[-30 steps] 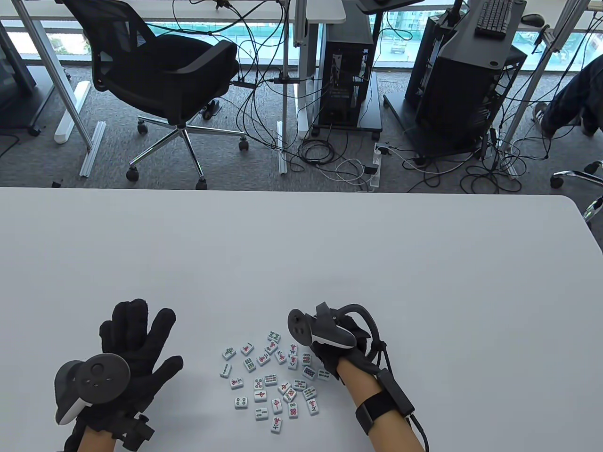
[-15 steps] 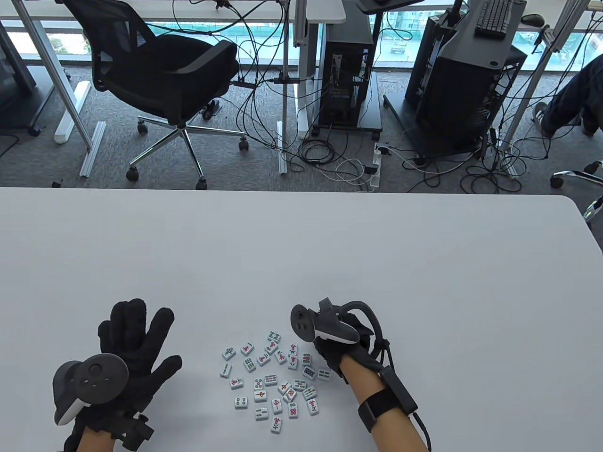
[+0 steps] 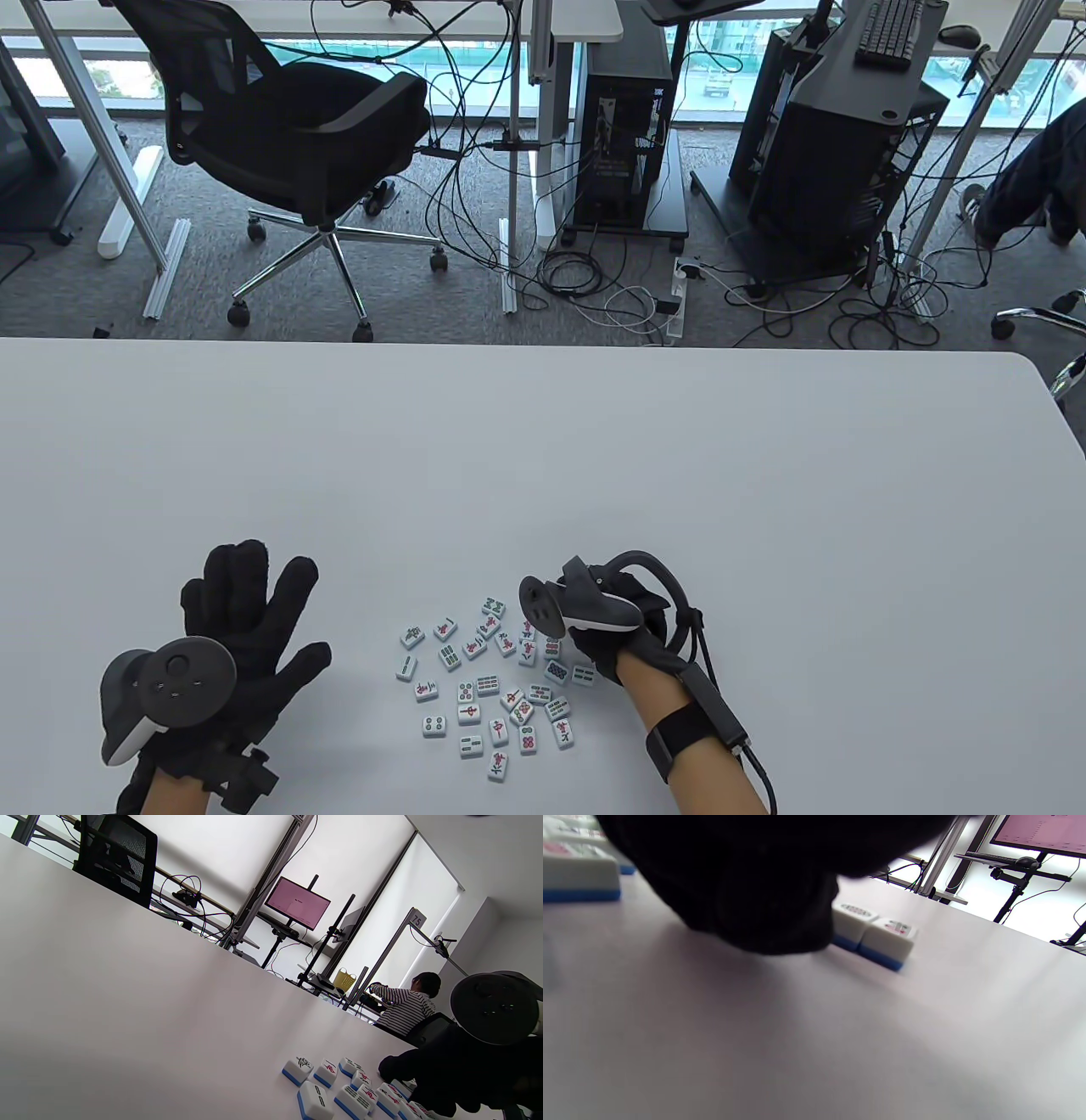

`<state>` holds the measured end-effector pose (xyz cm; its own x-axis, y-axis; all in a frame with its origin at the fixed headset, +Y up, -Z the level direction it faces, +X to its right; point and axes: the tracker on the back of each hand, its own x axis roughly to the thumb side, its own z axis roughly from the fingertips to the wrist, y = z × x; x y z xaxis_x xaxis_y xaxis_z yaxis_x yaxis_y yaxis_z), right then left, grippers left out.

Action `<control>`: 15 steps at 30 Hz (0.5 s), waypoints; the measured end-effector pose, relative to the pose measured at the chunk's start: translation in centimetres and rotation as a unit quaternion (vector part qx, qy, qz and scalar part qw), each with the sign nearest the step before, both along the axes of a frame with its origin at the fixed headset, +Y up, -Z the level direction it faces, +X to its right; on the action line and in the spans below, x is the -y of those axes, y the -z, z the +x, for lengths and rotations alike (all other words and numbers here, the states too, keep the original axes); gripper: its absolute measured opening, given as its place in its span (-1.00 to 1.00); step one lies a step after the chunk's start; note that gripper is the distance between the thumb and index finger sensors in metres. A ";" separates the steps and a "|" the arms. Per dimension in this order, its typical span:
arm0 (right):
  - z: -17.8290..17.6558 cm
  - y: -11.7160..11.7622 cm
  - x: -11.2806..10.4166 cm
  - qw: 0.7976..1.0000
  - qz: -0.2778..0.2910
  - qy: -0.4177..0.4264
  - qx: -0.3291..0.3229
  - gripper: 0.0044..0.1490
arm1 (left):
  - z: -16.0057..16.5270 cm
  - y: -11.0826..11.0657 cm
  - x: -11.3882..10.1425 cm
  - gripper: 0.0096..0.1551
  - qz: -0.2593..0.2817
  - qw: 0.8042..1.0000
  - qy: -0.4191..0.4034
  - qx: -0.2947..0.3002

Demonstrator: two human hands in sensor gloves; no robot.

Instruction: Mahjong suit sorting

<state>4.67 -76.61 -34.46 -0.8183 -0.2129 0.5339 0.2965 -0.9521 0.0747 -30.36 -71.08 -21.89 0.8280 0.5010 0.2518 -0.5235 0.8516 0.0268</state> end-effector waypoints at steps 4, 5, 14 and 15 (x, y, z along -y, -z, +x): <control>1.1 -0.1 -0.9 0.997 0.033 0.064 0.011 -0.29 | -0.1 0.0 0.0 -0.03 0.001 1.000 -0.001 0.000; 1.5 0.0 -1.3 0.995 0.040 0.085 0.020 -0.29 | -0.1 0.0 0.0 -0.03 0.001 1.000 -0.004 -0.001; 7.2 1.9 -3.9 0.988 0.063 0.067 0.127 -0.27 | 0.0 0.1 0.0 -0.03 -0.001 1.000 -0.001 -0.001; 7.5 1.9 -3.7 0.988 0.060 0.056 0.130 -0.27 | 0.0 0.1 0.0 -0.03 -0.001 1.000 0.000 -0.001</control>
<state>12.12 -72.96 -36.34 -0.9465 -0.1634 0.2782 0.1753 -0.9843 0.0184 -30.36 -71.12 -21.97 0.8283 0.5021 0.2488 -0.5238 0.8514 0.0257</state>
